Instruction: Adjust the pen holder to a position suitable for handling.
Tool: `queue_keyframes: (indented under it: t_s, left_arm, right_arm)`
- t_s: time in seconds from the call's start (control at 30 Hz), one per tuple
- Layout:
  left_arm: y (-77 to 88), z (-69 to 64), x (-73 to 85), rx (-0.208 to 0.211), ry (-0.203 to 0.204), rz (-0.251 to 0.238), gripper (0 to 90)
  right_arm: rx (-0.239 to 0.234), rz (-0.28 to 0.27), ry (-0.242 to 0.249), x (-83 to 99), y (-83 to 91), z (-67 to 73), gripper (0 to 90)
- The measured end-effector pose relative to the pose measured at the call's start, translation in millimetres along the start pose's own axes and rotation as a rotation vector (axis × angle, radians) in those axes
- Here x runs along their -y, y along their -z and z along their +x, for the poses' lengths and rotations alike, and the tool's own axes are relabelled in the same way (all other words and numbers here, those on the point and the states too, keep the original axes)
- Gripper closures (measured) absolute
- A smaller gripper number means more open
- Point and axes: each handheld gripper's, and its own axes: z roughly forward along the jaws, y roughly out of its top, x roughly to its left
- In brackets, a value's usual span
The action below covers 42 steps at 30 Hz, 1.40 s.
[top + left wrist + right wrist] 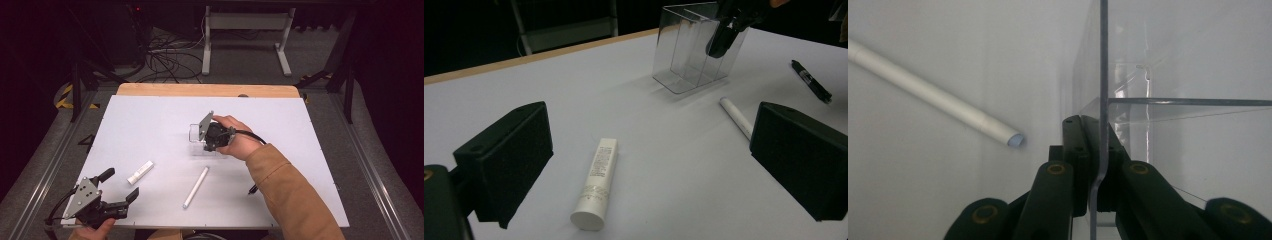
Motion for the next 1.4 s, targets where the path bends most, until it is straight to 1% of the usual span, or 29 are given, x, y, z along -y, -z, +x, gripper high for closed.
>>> queue_keyframes:
  t_s: [0.1, 0.13, 0.2, 0.27, 0.37, 0.53, 0.7, 0.73, 0.77, 0.8, 0.83, 0.87, 0.9, 0.93, 0.97, 1.0, 1.03, 1.07, 1.1, 1.13, 1.17, 1.2, 1.23, 1.27, 1.3, 1.33, 1.4]
  left_arm:
    - [-1.0, 0.3, 0.1, 0.005, -0.002, 0.001, 4.2]
    - [-1.4, 0.2, 0.1, 0.005, -0.003, 0.001, 4.2]
    - [-1.9, -0.1, -0.1, 0.007, -0.001, 0.002, 4.2]
    - [-2.0, -0.3, -0.1, 0.009, 0.000, 0.003, 4.2]
    - [-3.2, -0.4, -0.3, 0.015, -0.003, 0.004, 4.2]
    - [-4.0, -0.5, -0.2, 0.013, -0.005, 0.004, 4.2]
    - [-4.0, -0.3, 0.0, 0.012, -0.004, 0.004, 4.2]
    - [-4.1, -0.3, 0.0, 0.012, -0.004, 0.005, 4.2]
    - [-4.1, -0.4, -0.1, 0.013, -0.004, 0.005, 4.2]
    - [-4.2, -0.3, -0.1, 0.011, -0.006, 0.005, 4.2]
    - [-4.2, -0.5, -0.1, 0.011, -0.005, 0.005, 4.2]
    - [-4.1, -0.5, -0.2, 0.012, -0.006, 0.005, 4.2]
    - [-4.1, -0.5, -0.2, 0.012, -0.007, 0.005, 4.2]
    - [-4.2, -0.6, -0.3, 0.013, -0.005, 0.003, 4.2]
    - [-4.1, -0.5, -0.5, 0.014, -0.004, 0.005, 4.2]
    - [-4.4, -0.3, -0.7, 0.013, -0.006, 0.004, 4.2]
    - [-5.0, -0.5, -0.9, 0.016, -0.006, 0.003, 4.2]
    - [-5.6, -0.7, -1.2, 0.015, -0.006, 0.004, 4.2]
    - [-6.5, -0.6, -1.7, 0.017, -0.009, 0.003, 4.2]
    - [-7.5, -0.8, -2.0, 0.020, -0.008, 0.004, 4.2]
    - [-8.6, -0.5, -2.6, 0.020, -0.011, 0.004, 4.2]
    - [-10.1, -0.5, -2.9, 0.023, -0.011, 0.002, 4.2]
    - [-11.6, -0.5, -3.3, 0.030, -0.010, 0.005, 4.2]
    - [-13.1, -0.5, -3.7, 0.031, -0.012, 0.007, 4.2]
    - [-14.4, -0.9, -4.0, 0.035, -0.010, 0.009, 4.2]
    - [-15.4, -0.9, -4.7, 0.036, -0.016, 0.007, 4.2]
    - [-16.6, -1.5, -5.4, 0.042, -0.013, 0.007, 4.2]
  right_arm:
    - [0.001, 0.003, 0.004, -3.0, -2.9, -0.1, 87.9]
    - [-0.006, 0.006, 0.004, -4.3, -4.0, -0.4, 87.9]
    - [-0.003, 0.009, -0.009, -7.1, -6.3, -0.9, 87.9]
    - [-0.004, 0.013, -0.010, -8.2, -7.5, -1.5, 87.8]
    - [-0.002, 0.012, -0.009, -8.8, -9.4, -2.7, 86.5]
    - [0.004, 0.020, -0.017, -8.3, -11.1, -3.2, 84.1]
    - [0.005, 0.011, -0.020, -8.0, -12.6, -4.2, 82.7]
    - [0.018, 0.000, -0.024, -7.6, -10.3, -4.5, 79.3]
    - [0.018, 0.000, -0.024, -7.6, -10.3, -4.5, 79.3]
    - [0.021, -0.013, -0.029, -6.9, -8.5, -5.0, 75.9]
    - [0.031, -0.046, -0.069, -5.2, -3.6, -4.9, 68.0]
    - [0.031, -0.046, -0.069, -5.2, -3.6, -4.9, 68.0]
    - [0.035, -0.077, -0.108, -3.8, 2.1, -3.7, 60.4]
    - [0.035, -0.077, -0.108, -3.8, 2.1, -3.7, 60.4]
    - [0.043, -0.095, -0.124, -3.1, 5.1, -2.8, 57.5]
    - [0.065, -0.128, -0.149, -1.8, 12.4, -0.9, 52.6]
    - [0.065, -0.128, -0.149, -1.8, 12.4, -0.9, 52.6]
    - [0.078, -0.148, -0.156, -0.8, 16.7, 0.4, 50.1]
    - [0.104, -0.193, -0.187, 1.5, 26.7, 4.3, 46.6]
    - [0.118, -0.216, -0.199, 2.8, 32.0, 6.8, 44.9]
    - [0.118, -0.216, -0.199, 2.8, 32.0, 6.8, 44.9]
    - [0.149, -0.267, -0.218, 6.1, 42.6, 11.5, 41.2]
    - [0.158, -0.286, -0.225, 8.3, 47.6, 13.4, 41.2]
    - [0.158, -0.286, -0.225, 8.3, 47.6, 13.4, 41.2]
    - [0.171, -0.316, -0.249, 12.3, 55.6, 17.2, 40.5]
    - [0.171, -0.316, -0.249, 12.3, 55.6, 17.2, 40.5]
    - [0.189, -0.329, -0.256, 16.5, 62.2, 20.2, 40.5]
